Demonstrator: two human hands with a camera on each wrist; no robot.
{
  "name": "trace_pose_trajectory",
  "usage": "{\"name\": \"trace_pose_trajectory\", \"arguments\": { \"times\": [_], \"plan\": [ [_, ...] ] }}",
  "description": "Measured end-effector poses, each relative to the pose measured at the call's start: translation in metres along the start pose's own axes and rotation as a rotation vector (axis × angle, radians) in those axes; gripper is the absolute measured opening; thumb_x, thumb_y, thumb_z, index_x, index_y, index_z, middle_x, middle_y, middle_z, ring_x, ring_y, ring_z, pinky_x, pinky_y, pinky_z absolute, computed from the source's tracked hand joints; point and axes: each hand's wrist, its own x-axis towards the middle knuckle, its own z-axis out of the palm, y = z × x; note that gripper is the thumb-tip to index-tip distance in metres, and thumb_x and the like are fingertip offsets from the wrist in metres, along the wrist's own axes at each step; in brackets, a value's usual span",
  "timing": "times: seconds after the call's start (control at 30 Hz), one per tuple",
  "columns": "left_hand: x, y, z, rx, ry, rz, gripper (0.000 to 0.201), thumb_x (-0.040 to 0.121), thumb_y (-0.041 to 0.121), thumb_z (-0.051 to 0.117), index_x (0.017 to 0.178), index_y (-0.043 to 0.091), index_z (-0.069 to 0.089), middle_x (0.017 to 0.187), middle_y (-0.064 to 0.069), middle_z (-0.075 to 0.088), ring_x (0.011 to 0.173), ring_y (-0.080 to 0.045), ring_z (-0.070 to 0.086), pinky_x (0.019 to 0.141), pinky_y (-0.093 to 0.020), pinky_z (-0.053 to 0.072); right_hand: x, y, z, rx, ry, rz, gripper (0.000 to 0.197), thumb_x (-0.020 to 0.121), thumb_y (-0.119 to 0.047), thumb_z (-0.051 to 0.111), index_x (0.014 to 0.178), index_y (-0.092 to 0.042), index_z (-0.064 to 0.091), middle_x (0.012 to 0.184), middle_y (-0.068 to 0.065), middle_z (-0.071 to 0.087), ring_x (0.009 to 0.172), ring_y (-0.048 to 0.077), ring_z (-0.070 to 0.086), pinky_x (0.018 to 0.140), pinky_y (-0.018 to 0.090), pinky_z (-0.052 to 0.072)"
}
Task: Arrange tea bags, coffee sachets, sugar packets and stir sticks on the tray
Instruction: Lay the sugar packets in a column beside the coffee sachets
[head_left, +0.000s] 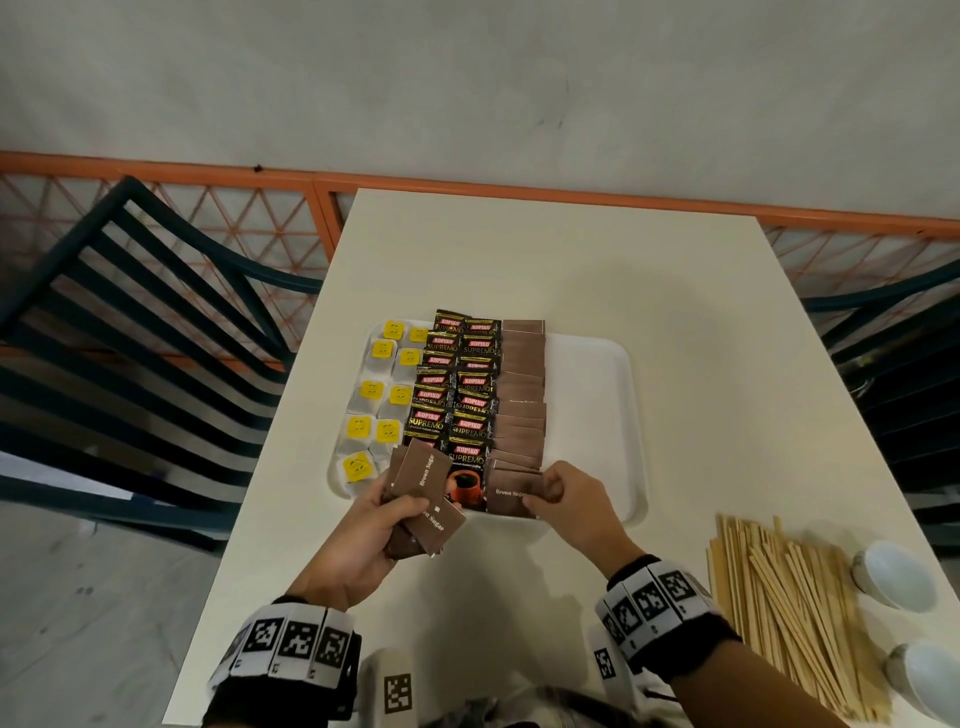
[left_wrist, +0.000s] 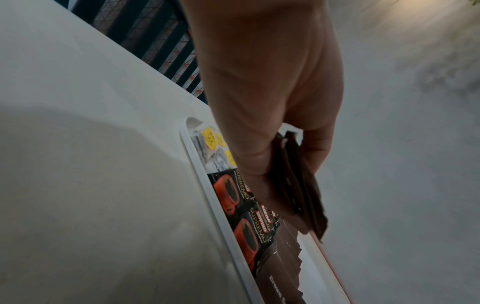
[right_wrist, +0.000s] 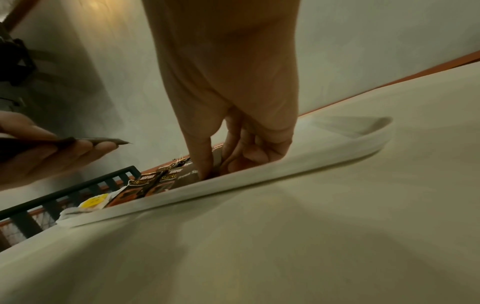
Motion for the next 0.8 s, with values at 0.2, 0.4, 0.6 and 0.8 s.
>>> {"name": "trace_pose_trajectory", "arguments": {
  "times": [0.2, 0.4, 0.6, 0.8],
  "plan": [
    [0.000, -0.001, 0.003, 0.080, 0.003, 0.014, 0.036, 0.087, -0.009, 0.047, 0.107, 0.019, 0.058, 0.082, -0.001, 0.074, 0.071, -0.015, 0.070, 0.052, -0.030, 0.054, -0.005, -0.013, -0.004, 0.002, 0.086, -0.069, 0.030, 0.080, -0.026, 0.069, 0.094, -0.018, 0.044, 0.077, -0.003, 0.050, 0.068, 0.010, 0.050, 0.055, 0.013, 0.033],
    [0.000, -0.001, 0.008, 0.170, 0.034, -0.014, 0.037, 0.085, -0.008, 0.052, 0.114, 0.015, 0.057, 0.084, -0.008, 0.070, 0.068, -0.020, 0.067, 0.046, -0.029, 0.051, -0.015, -0.051, -0.005, 0.216, -0.135, -0.212, 0.028, 0.090, -0.033, 0.055, 0.115, -0.020, 0.055, 0.100, -0.008, 0.060, 0.095, 0.007, 0.058, 0.080, 0.011, 0.044],
    [0.001, -0.002, 0.010, 0.262, 0.016, -0.036, 0.047, 0.072, 0.004, 0.069, 0.117, 0.012, 0.057, 0.095, -0.015, 0.068, 0.075, -0.021, 0.067, 0.058, -0.029, 0.054, -0.015, -0.064, -0.004, 0.326, -0.260, -0.231, 0.030, 0.089, -0.020, 0.059, 0.119, -0.017, 0.057, 0.098, -0.004, 0.065, 0.083, 0.005, 0.061, 0.072, 0.015, 0.046],
    [0.003, -0.005, 0.007, 0.197, 0.079, -0.024, 0.030, 0.087, 0.004, 0.058, 0.114, 0.015, 0.058, 0.097, -0.016, 0.067, 0.080, -0.027, 0.066, 0.059, -0.033, 0.052, -0.011, -0.053, -0.008, 0.512, -0.252, -0.113, 0.017, 0.087, -0.007, 0.060, 0.103, -0.012, 0.058, 0.088, 0.001, 0.065, 0.066, 0.008, 0.061, 0.061, 0.015, 0.052]
  ]
}}
